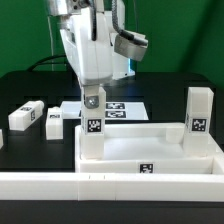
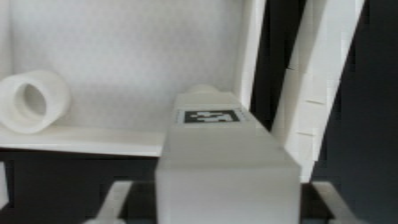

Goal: Assemble desk

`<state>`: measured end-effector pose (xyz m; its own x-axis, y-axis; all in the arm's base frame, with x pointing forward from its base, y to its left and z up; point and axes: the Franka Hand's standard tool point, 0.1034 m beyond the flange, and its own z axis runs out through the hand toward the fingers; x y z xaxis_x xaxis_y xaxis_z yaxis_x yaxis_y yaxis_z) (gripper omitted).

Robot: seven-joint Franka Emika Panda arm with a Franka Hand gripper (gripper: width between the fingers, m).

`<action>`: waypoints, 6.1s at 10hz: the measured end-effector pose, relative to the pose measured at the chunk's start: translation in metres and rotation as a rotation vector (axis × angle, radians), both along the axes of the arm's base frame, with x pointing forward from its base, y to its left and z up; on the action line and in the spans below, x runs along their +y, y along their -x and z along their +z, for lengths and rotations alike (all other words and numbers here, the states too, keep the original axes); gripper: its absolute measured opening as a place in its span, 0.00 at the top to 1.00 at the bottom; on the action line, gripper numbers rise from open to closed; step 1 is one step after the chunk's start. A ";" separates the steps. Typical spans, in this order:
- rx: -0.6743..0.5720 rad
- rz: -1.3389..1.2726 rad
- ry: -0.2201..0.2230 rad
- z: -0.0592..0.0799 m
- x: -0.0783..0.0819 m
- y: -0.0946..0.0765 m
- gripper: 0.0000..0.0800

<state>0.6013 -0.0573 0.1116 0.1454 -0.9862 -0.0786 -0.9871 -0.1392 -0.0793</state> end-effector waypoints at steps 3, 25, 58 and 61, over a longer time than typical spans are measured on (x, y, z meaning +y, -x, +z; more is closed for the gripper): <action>-0.005 0.076 0.004 0.000 0.002 0.000 0.24; -0.094 1.482 0.118 -0.005 0.002 0.002 0.64; -0.089 1.510 0.155 -0.007 0.000 -0.002 0.19; -0.083 1.723 0.176 -0.007 -0.002 -0.001 0.19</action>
Offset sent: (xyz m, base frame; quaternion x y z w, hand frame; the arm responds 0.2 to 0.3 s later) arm 0.0006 0.0027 -0.0014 -0.0114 0.0276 -0.1362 0.9902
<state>0.6027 -0.0591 0.1048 0.9524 0.2978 0.0655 0.2976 -0.9546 0.0125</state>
